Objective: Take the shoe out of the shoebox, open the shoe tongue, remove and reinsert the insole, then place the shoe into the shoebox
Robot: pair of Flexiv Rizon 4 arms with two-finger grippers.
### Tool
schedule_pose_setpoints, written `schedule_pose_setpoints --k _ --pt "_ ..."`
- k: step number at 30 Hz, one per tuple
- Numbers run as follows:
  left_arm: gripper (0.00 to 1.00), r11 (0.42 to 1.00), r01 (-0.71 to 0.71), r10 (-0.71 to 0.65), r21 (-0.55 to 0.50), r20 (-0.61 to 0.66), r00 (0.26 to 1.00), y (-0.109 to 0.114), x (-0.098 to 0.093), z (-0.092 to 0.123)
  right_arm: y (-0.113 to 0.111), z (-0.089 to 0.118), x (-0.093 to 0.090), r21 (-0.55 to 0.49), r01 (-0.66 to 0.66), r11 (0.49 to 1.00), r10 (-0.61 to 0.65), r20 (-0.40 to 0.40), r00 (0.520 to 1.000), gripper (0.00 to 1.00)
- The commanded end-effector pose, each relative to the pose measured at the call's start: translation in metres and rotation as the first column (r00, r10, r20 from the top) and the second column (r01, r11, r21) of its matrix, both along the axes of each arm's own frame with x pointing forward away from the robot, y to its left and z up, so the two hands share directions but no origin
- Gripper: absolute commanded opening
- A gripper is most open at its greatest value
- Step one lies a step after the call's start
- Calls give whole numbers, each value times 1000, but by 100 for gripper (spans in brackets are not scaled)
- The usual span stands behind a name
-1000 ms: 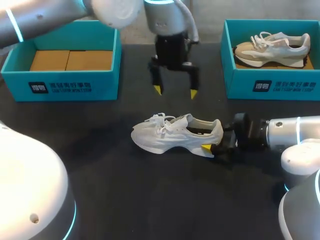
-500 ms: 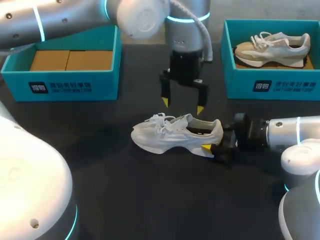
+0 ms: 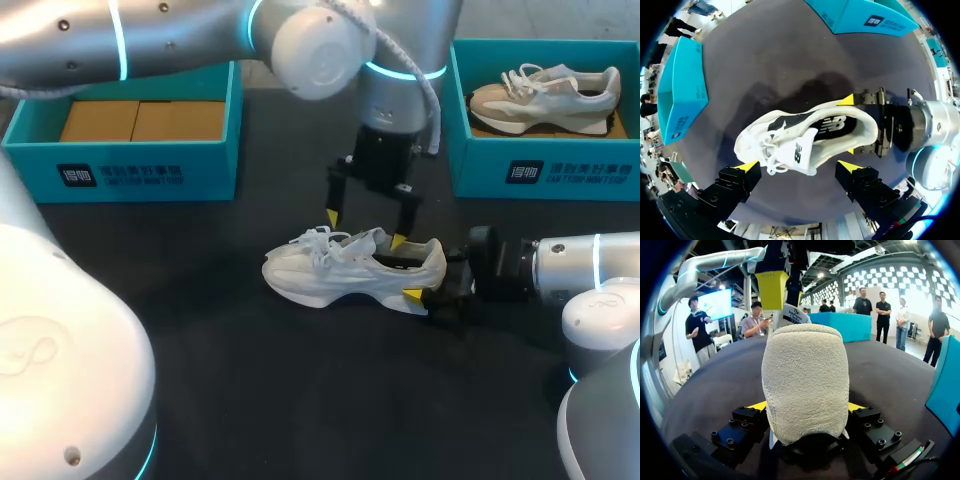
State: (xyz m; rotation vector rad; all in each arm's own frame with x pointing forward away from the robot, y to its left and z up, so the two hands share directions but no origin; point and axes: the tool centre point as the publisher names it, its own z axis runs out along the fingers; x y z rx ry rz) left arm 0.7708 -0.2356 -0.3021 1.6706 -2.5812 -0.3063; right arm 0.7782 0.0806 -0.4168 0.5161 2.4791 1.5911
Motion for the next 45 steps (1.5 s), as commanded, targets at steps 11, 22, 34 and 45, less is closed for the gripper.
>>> schedule_pose_setpoints --k 11,22,34,45 --pt "100 994 3 -3 113 -4 1000 -5 8 -16 2 1 -1 -3 1 1000 -1 -2 1000 0" --pt "68 986 -17 16 168 9 1000 2 8 -21 2 1 -1 -3 1 1000 -1 -2 1000 0" --pt "26 986 -48 47 162 8 999 17 6 -14 2 1 -1 -3 1 1000 -1 -2 1000 0" --pt "0 992 -125 125 -5 28 992 33 3 -8 2 1 -1 -3 1 1000 -1 -2 1000 0"
